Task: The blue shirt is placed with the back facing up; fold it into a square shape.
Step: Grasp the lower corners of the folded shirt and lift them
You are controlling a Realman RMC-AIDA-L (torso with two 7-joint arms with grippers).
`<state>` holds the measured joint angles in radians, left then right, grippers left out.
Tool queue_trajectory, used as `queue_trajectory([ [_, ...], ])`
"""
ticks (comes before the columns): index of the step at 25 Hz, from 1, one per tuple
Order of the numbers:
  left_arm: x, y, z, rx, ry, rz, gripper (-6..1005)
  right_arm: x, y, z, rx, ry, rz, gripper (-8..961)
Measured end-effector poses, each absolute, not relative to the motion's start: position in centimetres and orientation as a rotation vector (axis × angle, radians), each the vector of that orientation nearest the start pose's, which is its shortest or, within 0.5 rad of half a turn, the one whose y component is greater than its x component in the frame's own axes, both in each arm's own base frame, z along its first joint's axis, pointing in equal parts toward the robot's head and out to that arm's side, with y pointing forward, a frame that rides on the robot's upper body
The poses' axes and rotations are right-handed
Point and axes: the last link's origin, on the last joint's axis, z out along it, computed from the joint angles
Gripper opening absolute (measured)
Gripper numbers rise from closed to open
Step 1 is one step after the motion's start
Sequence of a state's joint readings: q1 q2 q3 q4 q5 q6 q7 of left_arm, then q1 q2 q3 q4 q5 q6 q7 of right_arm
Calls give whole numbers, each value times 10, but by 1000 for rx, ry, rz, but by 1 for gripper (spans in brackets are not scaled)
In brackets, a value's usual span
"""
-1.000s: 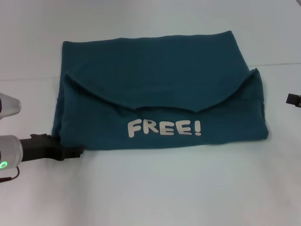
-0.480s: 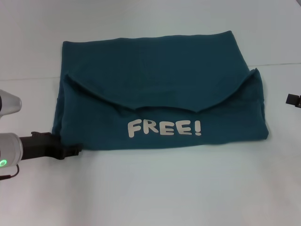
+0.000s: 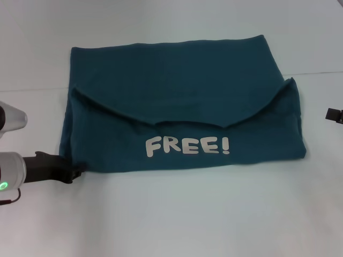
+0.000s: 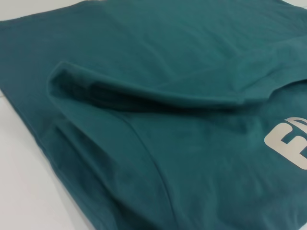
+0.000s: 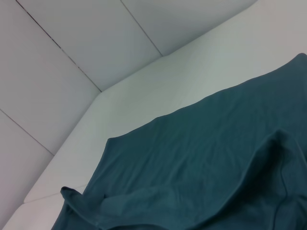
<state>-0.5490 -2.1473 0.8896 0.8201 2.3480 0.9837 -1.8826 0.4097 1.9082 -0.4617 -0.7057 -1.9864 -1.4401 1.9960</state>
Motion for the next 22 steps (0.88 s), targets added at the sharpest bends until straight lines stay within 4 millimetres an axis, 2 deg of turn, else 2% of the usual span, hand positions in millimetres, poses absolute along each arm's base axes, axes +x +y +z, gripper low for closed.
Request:
queue_trajectory([
  [8,-291,384,-14,-2350,-942,-72,102,352,329,119,-2032,1419,778,616],
  [13,-291,384,-13,-2345,-950,-76,8,358,327,119,-2027,1446,719,616],
  [22,-289,382,-9,-2360,-953,-87,13,365,335,109,-2020,1556,510,616],
])
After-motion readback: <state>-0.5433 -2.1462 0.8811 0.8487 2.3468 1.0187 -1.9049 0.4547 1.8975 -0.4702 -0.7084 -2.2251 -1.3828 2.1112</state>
